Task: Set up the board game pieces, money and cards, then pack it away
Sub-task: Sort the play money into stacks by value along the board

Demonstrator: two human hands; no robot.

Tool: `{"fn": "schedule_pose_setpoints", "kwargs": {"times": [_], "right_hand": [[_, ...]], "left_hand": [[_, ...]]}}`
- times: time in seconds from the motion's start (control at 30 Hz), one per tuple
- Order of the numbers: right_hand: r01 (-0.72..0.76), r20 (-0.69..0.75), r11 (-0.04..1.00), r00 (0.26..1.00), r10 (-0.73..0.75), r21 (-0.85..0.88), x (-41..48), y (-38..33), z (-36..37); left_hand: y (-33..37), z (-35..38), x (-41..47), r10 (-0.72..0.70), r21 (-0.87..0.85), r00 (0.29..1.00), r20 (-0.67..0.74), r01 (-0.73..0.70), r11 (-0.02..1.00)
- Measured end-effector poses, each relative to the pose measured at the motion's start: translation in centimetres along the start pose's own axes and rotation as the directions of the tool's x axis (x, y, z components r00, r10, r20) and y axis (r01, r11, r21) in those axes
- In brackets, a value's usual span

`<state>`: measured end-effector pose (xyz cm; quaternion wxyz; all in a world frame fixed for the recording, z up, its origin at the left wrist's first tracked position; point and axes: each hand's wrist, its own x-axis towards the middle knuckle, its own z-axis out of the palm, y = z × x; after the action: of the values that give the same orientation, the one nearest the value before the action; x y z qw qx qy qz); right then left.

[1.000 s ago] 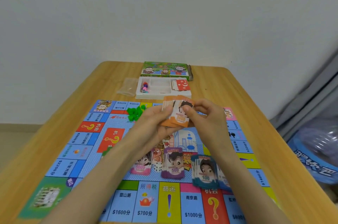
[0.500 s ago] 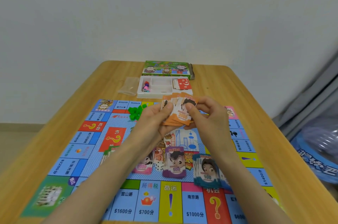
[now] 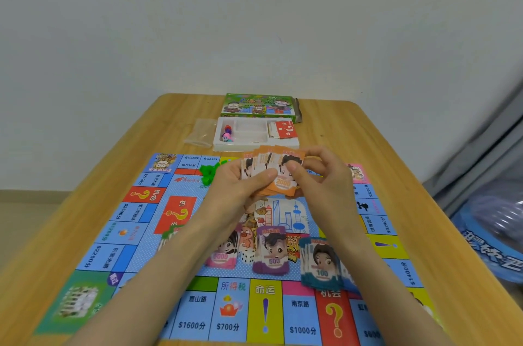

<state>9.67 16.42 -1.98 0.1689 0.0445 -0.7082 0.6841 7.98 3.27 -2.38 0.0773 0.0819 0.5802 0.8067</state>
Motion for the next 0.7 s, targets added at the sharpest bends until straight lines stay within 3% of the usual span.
{"fn": "schedule_pose_setpoints", "kwargs": {"times": [0.13,0.27,0.43,0.57,0.7], "right_hand": [[0.104,0.033,0.989,0.994,-0.101,-0.109,0.0,0.6,0.1],[0.205,0.128,0.942,0.976,-0.176,-0.267,-0.1,1.4,0.3],[0.399,0.228,0.788,0.917,-0.328,-0.47,0.0,2.5,0.5],[0.616,0.461,0.56,0.787,-0.409,-0.554,-0.1,2.9,0.6],[0.63,0.475,0.569,0.775,-0.416,-0.529,-0.1,2.8,0.8]], "left_hand": [[-0.4,-0.5,0.4,-0.063,-0.065,0.997,0.043,0.065,0.996],[-0.3,-0.2,0.1,-0.157,-0.119,0.955,0.252,0.191,0.974],[-0.3,-0.3,0.3,-0.187,-0.198,0.927,0.326,0.26,0.945],[0.0,-0.4,0.0,-0.209,-0.125,0.931,0.3,0.256,0.959],[0.1,-0.4,0.0,-0.218,0.045,0.928,0.301,0.215,0.976]]}}
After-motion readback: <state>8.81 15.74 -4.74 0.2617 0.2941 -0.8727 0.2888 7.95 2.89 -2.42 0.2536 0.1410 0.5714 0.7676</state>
